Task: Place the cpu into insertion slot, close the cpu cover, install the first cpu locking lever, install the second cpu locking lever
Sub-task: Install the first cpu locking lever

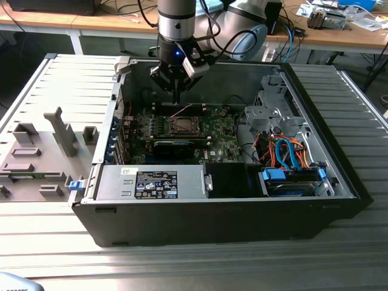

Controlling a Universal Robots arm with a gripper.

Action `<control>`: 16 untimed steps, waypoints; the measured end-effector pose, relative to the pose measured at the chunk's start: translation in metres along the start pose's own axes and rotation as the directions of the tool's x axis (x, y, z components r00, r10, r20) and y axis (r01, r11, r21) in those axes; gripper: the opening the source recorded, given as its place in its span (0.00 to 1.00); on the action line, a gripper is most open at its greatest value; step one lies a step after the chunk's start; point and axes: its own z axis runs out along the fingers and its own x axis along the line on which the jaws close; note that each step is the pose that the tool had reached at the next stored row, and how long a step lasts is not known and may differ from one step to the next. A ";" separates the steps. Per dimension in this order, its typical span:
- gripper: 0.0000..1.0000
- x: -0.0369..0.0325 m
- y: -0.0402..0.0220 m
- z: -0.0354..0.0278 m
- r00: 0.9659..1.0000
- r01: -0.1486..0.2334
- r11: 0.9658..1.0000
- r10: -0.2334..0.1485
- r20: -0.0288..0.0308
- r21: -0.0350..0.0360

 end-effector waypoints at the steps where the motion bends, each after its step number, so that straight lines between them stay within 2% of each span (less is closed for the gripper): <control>1: 0.16 -0.0001 0.0000 0.0001 1.000 0.000 1.000 0.000 0.000 0.000; 16: 0.16 -0.0030 -0.0001 0.0028 1.000 -0.002 1.000 0.002 0.000 0.000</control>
